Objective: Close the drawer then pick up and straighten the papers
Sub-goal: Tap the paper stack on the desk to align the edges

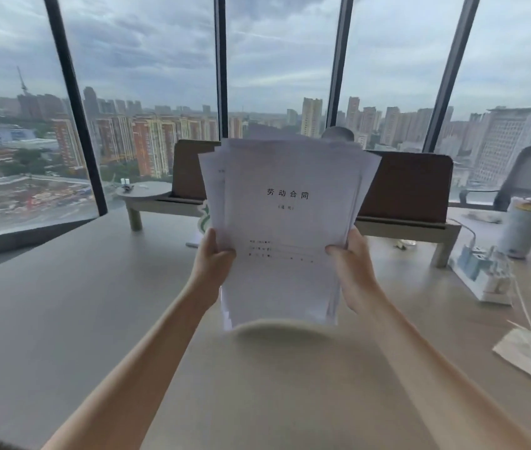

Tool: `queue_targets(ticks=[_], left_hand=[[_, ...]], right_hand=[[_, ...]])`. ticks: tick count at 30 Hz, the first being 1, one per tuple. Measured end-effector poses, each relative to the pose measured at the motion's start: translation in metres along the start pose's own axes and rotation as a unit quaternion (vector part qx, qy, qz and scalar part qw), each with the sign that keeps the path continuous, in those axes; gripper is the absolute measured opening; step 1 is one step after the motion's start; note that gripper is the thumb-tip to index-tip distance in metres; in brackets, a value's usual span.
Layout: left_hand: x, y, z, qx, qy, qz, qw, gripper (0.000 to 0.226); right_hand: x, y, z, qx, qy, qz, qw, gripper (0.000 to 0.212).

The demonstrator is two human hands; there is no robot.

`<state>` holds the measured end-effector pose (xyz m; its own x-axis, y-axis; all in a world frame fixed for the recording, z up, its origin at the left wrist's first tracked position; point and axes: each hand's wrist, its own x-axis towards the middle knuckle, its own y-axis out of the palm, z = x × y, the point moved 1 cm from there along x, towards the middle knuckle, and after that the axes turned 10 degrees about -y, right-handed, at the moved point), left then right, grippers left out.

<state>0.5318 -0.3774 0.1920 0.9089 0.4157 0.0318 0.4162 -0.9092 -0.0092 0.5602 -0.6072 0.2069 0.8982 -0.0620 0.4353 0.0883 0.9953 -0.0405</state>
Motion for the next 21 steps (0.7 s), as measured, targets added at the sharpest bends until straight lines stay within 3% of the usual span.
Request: queue_targets(ticks=[6,14,21], left_hand=[[0.035,0.005,0.017,-0.013,0.041,-0.004,0.999,0.053],[0.040,-0.008,0.002,0.012,0.072,-0.011,0.997,0.055],[0.012,-0.012,-0.005,0.024,0.061,0.040,0.997,0.052]], right_hand=[[0.021,0.018,-0.037,0.024,0.003,-0.004,1.000,0.043],[0.038,0.028,-0.033,0.026,0.002,0.014,1.000,0.042],[0.020,0.024,-0.017,0.074,-0.015,0.042,0.996,0.036]])
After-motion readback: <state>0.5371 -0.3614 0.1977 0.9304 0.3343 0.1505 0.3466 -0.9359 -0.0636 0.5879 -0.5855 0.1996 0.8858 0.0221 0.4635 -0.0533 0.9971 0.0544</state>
